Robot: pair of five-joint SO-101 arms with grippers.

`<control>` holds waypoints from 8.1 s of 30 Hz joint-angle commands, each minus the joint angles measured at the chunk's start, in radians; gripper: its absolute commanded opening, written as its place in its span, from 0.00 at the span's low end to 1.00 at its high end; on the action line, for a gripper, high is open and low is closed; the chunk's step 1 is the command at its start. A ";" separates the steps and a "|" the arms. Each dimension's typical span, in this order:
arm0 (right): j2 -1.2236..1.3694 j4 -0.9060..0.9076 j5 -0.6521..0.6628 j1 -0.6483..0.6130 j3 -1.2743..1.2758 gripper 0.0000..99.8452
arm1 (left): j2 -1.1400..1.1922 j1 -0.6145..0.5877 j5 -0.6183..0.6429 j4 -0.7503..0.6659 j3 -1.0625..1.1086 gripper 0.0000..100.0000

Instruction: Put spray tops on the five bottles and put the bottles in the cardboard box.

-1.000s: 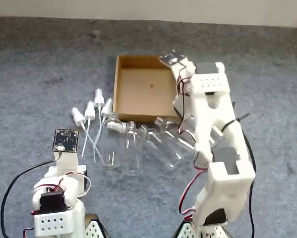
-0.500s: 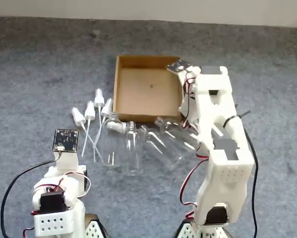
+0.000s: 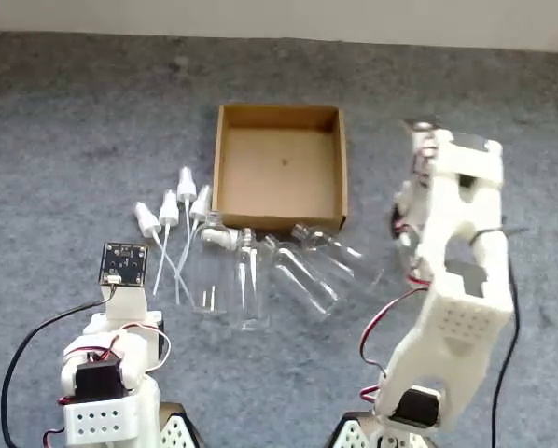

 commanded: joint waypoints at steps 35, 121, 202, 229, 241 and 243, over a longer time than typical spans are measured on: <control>-0.004 0.038 0.144 0.328 -0.005 0.01 | 0.719 -0.193 -0.522 -0.028 -0.868 0.00; -0.389 -0.266 0.249 0.300 0.613 0.14 | 2.018 0.101 -0.095 -0.149 -1.437 0.00; -0.323 -0.160 0.276 0.283 0.496 0.24 | 1.417 0.091 -0.023 -0.308 -0.819 0.00; -0.547 0.165 0.130 0.124 0.206 0.00 | 1.406 0.088 -0.018 -0.305 -0.891 0.00; -1.135 0.062 -0.236 -0.429 0.265 0.00 | 1.346 0.088 0.103 -0.048 -1.488 0.00; -1.178 -0.002 -0.290 -0.499 0.360 0.00 | 1.277 0.094 0.132 -0.028 -1.546 0.00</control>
